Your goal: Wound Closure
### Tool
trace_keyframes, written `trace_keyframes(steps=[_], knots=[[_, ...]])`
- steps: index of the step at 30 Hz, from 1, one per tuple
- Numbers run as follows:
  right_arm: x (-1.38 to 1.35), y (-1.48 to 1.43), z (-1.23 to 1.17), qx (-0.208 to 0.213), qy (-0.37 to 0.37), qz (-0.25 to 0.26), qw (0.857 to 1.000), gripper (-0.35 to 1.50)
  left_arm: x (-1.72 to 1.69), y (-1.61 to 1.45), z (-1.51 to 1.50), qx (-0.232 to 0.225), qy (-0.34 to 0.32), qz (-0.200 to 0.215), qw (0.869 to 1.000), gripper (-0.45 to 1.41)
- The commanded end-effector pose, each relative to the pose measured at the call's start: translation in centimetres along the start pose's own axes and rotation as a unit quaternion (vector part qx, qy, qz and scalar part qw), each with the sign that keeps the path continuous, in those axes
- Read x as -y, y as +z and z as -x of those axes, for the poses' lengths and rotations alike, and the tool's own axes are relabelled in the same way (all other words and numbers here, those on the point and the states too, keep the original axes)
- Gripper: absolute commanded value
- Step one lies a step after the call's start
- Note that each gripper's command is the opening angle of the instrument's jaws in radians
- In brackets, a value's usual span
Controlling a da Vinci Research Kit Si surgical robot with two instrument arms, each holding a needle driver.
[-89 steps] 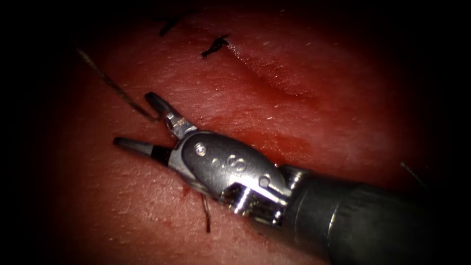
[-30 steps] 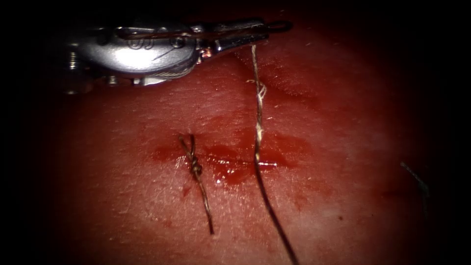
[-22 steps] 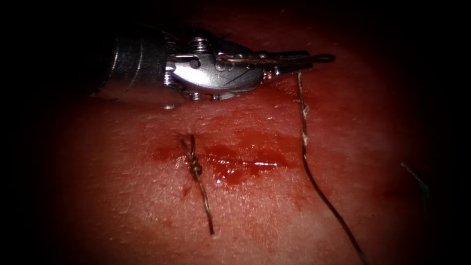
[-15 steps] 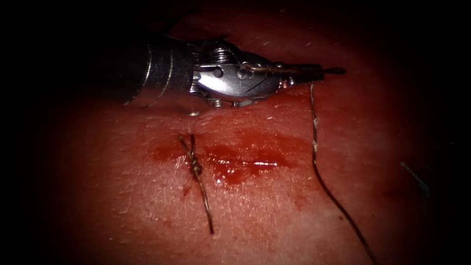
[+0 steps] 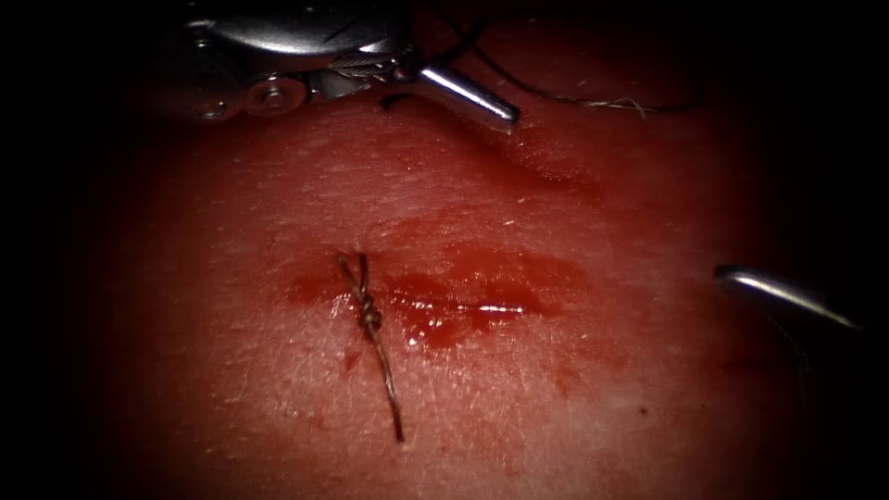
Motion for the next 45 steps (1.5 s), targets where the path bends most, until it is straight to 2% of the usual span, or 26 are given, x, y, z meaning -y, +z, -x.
trace_keyframes(steps=[1,4,8,9,13,18,19,20,21,22,23,29,35,40,42,43,44,45], knots=[[0.03,0.09,0.01,-0.002,-0.001,0.000,1.000,1.35,0.01,-0.02,0.03,0.003,0.004,0.000,1.000,1.30],[0.05,0.10,0.02,0.000,-0.002,-0.001,1.000,1.35,0.18,-0.36,0.01,0.002,0.013,-0.010,1.000,1.23],[0.07,0.11,0.03,0.002,-0.002,-0.002,1.000,1.35,0.61,-0.80,-0.25,-0.024,0.028,-0.024,0.999,1.14],[0.07,0.13,0.03,0.003,-0.003,-0.003,1.000,1.35,0.87,-0.98,-0.43,-0.041,0.045,-0.042,0.997,1.08],[0.12,0.18,0.05,0.003,-0.004,-0.008,1.000,1.35,1.31,-1.17,-0.72,-0.053,0.120,-0.058,0.990,0.94],[0.18,0.24,0.08,0.007,-0.007,-0.011,1.000,1.35,1.74,-1.11,-1.00,-0.053,0.225,-0.048,0.972,0.96],[0.19,0.25,0.10,0.006,-0.007,-0.012,1.000,1.35,1.80,-1.07,-1.04,-0.052,0.241,-0.037,0.968,0.94],[0.21,0.28,0.12,0.008,-0.009,-0.012,1.000,1.35,1.90,-0.97,-1.15,-0.046,0.279,-0.010,0.959,0.89],[0.21,0.28,0.12,0.008,-0.009,-0.012,1.000,1.35,1.90,-0.97,-1.15,-0.046,0.279,-0.010,0.959,0.89],[0.22,0.29,0.13,0.008,-0.010,-0.013,1.000,1.35,1.95,-0.92,-1.20,-0.042,0.297,0.002,0.954,0.86],[0.24,0.31,0.16,0.010,-0.011,-0.014,1.000,1.35,2.04,-0.84,-1.32,-0.039,0.334,0.023,0.941,0.79],[0.28,0.36,0.20,0.013,-0.014,-0.013,1.000,1.35,2.16,-0.66,-1.54,-0.036,0.350,0.062,0.934,0.76],[0.31,0.38,0.20,0.013,-0.014,-0.014,1.000,1.35,2.07,-0.60,-1.54,-0.028,0.366,0.085,0.926,0.59],[0.32,0.40,0.21,0.013,-0.014,-0.016,1.000,1.35,2.00,-0.55,-1.52,-0.022,0.373,0.101,0.922,0.59],[0.33,0.41,0.21,0.013,-0.015,-0.016,1.000,1.35,1.96,-0.54,-1.48,-0.018,0.373,0.102,0.922,0.42],[0.33,0.41,0.21,0.013,-0.015,-0.016,1.000,1.35,1.96,-0.54,-1.48,-0.018,0.373,0.102,0.922,0.42],[0.34,0.41,0.21,0.012,-0.015,-0.016,1.000,1.35,1.94,-0.53,-1.47,-0.018,0.373,0.102,0.922,0.27],[0.34,0.42,0.22,0.012,-0.015,-0.016,1.000,1.35,1.94,-0.52,-1.47,-0.018,0.373,0.103,0.922,0.24]])
